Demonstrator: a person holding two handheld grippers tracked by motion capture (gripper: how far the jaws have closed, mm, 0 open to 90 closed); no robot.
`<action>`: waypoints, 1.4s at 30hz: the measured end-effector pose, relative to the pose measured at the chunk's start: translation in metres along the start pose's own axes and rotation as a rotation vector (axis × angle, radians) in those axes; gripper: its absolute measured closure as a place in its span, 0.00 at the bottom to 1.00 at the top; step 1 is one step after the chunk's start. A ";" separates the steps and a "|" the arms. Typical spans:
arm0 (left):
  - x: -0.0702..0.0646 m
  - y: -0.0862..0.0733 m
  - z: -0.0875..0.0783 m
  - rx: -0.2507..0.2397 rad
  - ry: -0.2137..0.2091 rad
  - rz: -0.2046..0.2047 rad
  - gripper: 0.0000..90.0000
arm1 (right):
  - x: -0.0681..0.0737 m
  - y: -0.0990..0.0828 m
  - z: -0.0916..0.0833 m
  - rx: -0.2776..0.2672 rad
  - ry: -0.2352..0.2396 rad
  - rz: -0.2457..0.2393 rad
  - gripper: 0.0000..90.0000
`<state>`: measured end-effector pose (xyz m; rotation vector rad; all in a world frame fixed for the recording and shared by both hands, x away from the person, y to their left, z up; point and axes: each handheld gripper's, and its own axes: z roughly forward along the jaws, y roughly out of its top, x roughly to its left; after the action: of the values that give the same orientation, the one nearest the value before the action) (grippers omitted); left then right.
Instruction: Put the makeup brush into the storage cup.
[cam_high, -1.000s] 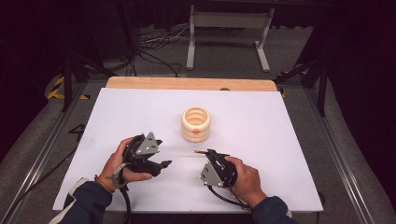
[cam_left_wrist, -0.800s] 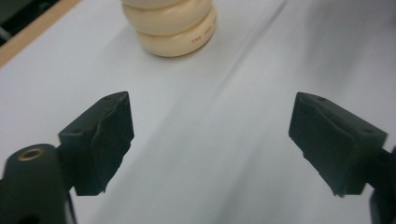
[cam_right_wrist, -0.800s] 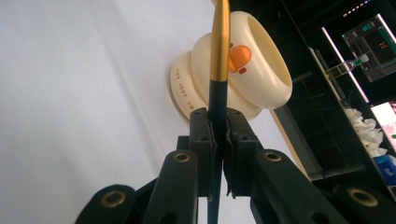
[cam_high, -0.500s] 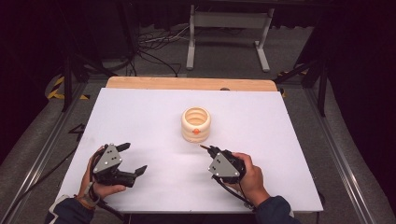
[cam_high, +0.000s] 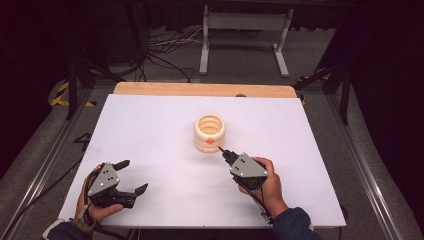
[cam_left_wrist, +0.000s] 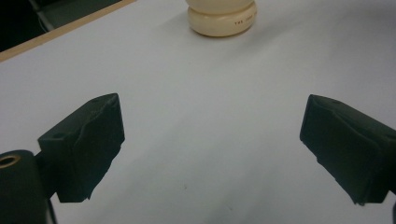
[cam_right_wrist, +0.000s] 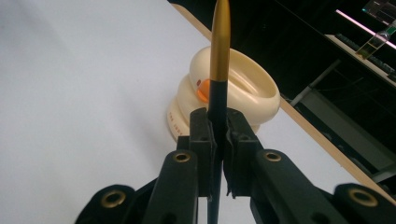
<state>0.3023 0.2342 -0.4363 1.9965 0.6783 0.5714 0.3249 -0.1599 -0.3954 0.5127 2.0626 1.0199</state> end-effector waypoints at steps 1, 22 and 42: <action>-0.001 0.000 0.000 0.001 -0.001 0.002 0.08 | -0.001 0.001 0.001 -0.007 0.007 0.015 0.93; 0.001 0.001 -0.003 -0.011 -0.045 -0.024 0.08 | -0.035 0.010 0.006 -0.111 0.054 0.221 0.93; 0.000 0.003 -0.003 -0.044 -0.061 -0.030 0.08 | -0.074 0.030 0.016 -0.183 0.045 0.339 0.93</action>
<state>0.3006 0.2346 -0.4320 1.9520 0.6522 0.5018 0.3847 -0.1803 -0.3440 0.7668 1.9348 1.4137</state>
